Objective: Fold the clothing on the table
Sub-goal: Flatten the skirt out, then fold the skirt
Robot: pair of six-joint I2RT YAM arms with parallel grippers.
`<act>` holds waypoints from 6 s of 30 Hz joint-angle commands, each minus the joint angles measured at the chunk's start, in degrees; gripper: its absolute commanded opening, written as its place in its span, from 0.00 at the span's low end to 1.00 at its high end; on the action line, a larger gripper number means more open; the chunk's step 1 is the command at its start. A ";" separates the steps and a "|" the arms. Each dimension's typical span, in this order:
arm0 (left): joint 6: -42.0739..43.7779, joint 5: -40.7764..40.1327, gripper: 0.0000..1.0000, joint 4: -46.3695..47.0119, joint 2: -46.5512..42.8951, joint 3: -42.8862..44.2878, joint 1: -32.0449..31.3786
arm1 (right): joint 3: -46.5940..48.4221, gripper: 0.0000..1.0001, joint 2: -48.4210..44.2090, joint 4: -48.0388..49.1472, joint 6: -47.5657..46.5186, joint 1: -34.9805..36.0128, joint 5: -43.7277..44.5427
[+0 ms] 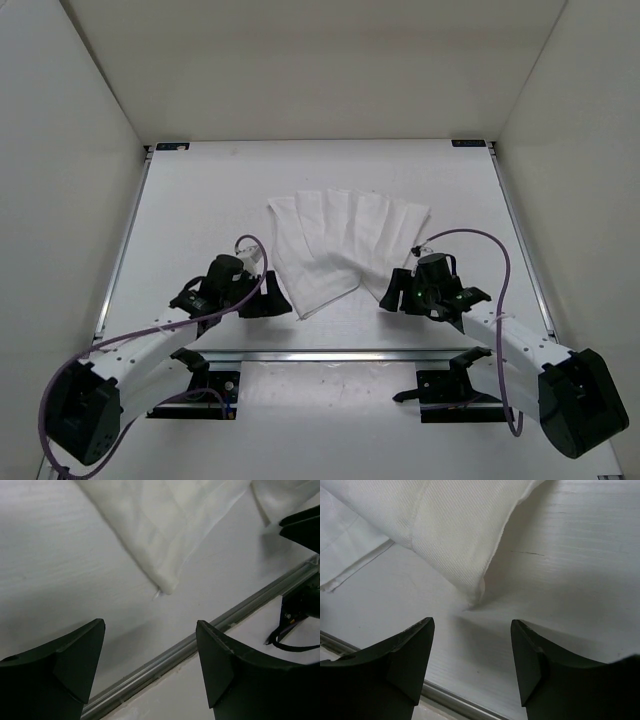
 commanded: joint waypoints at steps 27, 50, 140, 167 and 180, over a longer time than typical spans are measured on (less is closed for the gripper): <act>-19.85 -7.89 0.04 21.36 31.00 4.43 -13.13 | -1.99 0.05 -0.24 15.52 0.52 -1.99 -4.79; 0.98 -11.76 0.00 -22.77 -3.80 41.70 8.85 | 46.09 0.00 -5.89 -24.58 -7.91 -8.75 -29.03; -2.88 -6.32 0.00 -21.61 -16.01 4.33 3.57 | 11.38 0.01 -10.95 -19.30 3.94 8.38 -10.14; -13.96 4.06 0.00 4.21 -2.42 11.98 18.33 | 24.02 0.00 2.29 -2.00 5.10 -22.73 -34.59; -10.79 4.06 0.00 -3.68 -6.07 15.33 16.58 | 27.03 0.00 -0.05 -11.38 -0.62 -20.89 -29.22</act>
